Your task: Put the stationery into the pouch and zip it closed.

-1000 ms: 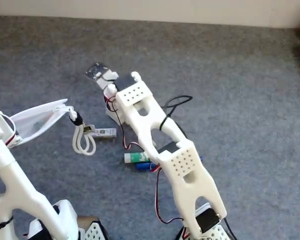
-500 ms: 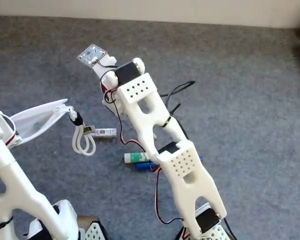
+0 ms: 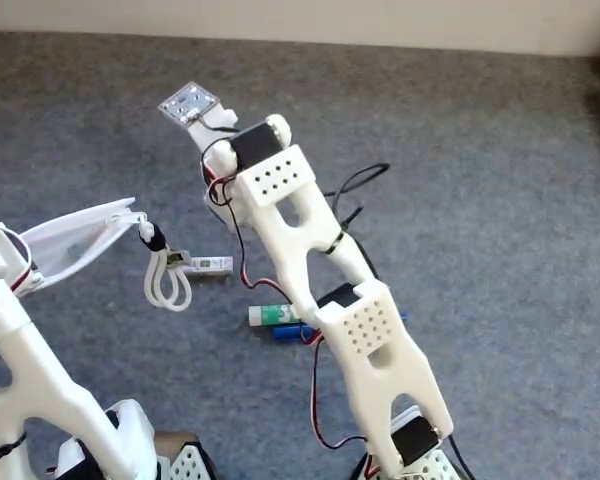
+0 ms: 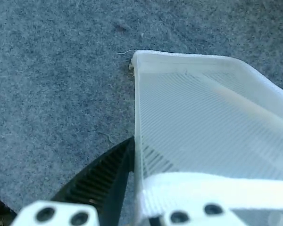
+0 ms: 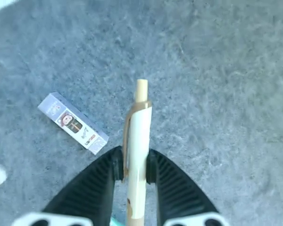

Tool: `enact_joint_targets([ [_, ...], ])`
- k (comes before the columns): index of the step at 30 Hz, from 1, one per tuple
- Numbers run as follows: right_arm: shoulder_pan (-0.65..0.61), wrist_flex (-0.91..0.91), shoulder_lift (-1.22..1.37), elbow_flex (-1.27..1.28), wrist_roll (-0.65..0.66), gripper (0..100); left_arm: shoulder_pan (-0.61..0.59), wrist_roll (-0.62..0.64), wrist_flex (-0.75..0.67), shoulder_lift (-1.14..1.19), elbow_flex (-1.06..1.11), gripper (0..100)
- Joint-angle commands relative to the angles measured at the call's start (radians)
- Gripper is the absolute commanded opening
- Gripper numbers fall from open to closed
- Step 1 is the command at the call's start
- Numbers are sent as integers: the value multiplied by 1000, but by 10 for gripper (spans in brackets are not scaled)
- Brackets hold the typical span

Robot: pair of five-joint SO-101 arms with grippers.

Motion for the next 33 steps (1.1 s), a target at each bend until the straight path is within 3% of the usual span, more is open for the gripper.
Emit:
enact_joint_targets([
  [1,2,21,-232,133,-8,5,-4,6,-20,-2,-2,5],
  [6,-28,19,-469,420,-8,5,-2,6,-20,-2,-2,5],
  [13,-68,-39,-716,634,-40,5,-2,8,-20,-2,-2,5],
  [25,-73,-65,-983,702,-233,5,-2,35,-20,-2,-2,5],
  [33,-160,-56,-1089,704,-313,5,-2,35,-20,-2,-2,5],
])
